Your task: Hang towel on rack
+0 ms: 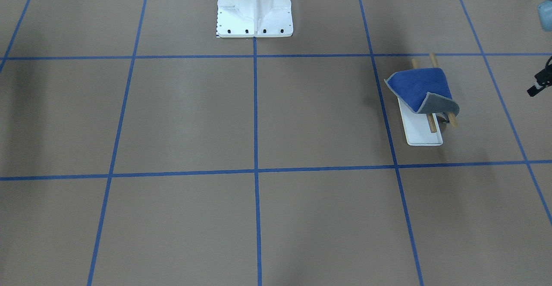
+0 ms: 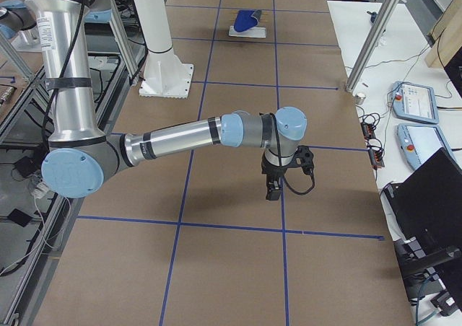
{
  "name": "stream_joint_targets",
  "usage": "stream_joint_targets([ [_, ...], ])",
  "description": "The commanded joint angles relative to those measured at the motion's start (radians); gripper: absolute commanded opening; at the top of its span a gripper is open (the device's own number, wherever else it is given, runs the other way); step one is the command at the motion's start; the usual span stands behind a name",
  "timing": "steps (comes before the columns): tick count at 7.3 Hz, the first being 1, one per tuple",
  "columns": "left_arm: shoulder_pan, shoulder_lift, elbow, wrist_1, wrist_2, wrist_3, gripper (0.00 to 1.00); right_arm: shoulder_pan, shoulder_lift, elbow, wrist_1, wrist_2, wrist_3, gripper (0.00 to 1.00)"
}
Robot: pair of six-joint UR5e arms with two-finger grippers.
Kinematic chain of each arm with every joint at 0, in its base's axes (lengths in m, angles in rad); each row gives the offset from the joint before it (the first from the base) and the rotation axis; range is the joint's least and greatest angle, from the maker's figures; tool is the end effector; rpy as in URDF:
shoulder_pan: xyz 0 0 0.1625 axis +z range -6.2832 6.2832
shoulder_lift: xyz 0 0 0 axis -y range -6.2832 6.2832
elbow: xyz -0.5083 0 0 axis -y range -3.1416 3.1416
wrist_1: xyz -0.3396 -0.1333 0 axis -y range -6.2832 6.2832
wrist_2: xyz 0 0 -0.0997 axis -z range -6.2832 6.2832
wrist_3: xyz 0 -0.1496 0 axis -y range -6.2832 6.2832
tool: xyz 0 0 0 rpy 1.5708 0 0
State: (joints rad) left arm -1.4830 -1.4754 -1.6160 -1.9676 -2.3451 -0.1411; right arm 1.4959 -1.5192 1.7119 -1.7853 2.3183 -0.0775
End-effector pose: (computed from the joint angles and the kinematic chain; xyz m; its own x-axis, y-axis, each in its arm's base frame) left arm 0.0083 -0.4218 0.7522 0.6961 0.1646 -0.6989 0.0156 0.9697 0.2439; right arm -0.0027 -0.4579 0.7169 0.7245 -0.1172 0.6793 0.1313 0.9909 0.0309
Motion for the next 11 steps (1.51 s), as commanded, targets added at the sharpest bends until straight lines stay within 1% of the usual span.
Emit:
stream_joint_targets([
  [1,-0.084,-0.131,-0.089,0.389,0.220,0.350,0.98,0.010,-0.003,-0.006,-0.006,0.001,0.002,1.00],
  [2,-0.088,-0.137,-0.096,0.432,0.216,0.403,0.98,0.012,-0.003,-0.009,-0.031,0.001,0.002,1.00],
  [3,-0.085,-0.135,-0.070,0.412,0.222,0.399,0.98,0.027,-0.022,-0.011,-0.039,0.001,0.002,1.00],
  [5,-0.085,-0.131,-0.062,0.411,0.216,0.396,0.98,0.027,-0.039,-0.020,-0.037,-0.005,0.001,1.00],
  [6,-0.085,-0.126,-0.070,0.411,0.189,0.326,0.98,0.029,-0.061,-0.023,-0.033,-0.004,0.002,1.00],
  [7,-0.085,-0.126,-0.055,0.408,0.073,0.178,0.98,0.036,-0.073,-0.023,-0.028,-0.002,0.004,1.00],
  [8,-0.086,-0.099,-0.068,0.406,0.035,0.157,0.98,0.037,-0.075,-0.023,-0.028,0.000,0.004,1.00],
  [10,-0.086,-0.069,-0.059,0.359,0.033,0.150,0.98,0.046,-0.076,-0.020,-0.025,0.007,0.002,1.00],
  [11,-0.085,-0.062,-0.059,0.357,0.033,0.150,0.98,0.053,-0.075,-0.017,-0.025,0.030,0.002,1.00],
])
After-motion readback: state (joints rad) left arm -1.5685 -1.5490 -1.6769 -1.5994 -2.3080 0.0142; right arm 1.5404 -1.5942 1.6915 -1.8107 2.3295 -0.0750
